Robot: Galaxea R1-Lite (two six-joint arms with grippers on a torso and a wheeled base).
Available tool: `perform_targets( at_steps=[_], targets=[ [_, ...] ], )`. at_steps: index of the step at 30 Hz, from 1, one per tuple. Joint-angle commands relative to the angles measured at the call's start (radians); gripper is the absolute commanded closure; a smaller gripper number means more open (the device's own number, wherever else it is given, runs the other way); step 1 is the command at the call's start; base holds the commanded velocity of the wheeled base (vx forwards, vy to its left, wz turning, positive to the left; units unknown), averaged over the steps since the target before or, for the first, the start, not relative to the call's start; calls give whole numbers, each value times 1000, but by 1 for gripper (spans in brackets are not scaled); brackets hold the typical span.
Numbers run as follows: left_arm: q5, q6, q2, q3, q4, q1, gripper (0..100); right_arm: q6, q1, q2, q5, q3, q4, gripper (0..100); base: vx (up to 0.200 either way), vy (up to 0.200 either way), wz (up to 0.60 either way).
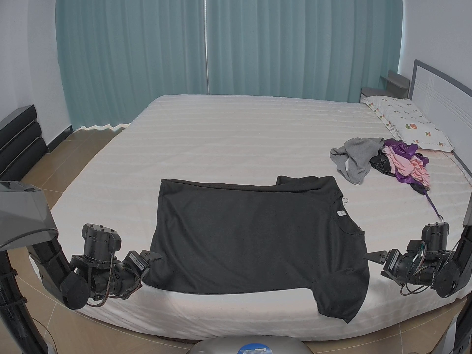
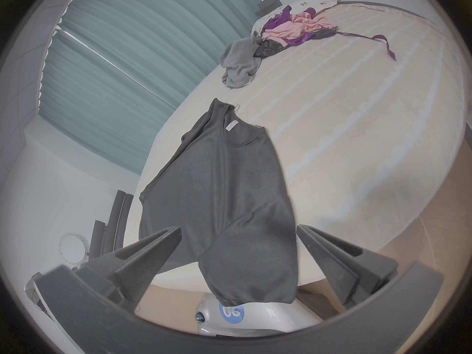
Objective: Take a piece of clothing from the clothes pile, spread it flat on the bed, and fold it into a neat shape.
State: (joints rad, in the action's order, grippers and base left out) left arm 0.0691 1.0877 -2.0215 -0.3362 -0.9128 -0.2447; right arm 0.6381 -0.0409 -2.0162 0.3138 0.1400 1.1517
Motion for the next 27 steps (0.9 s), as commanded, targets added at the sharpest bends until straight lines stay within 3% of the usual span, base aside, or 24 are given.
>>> perform_targets(
  at_steps=[1,12,16,27],
  targets=[
    [11,-12,10,19,-1,13,0,-3,4,-6,2,-7,0,0,0,0,0],
    [141,-201,-20,39,6,165,0,-5,4,-7,42,-20,-1,0,0,0,0],
    [143,-264,-31,51,3,197,0,-12,7,-13,44,-26,0,0,0,0,0],
    [138,-316,-97,31,0,200,0,-21,18,-26,42,-26,0,0,0,0,0]
  ],
)
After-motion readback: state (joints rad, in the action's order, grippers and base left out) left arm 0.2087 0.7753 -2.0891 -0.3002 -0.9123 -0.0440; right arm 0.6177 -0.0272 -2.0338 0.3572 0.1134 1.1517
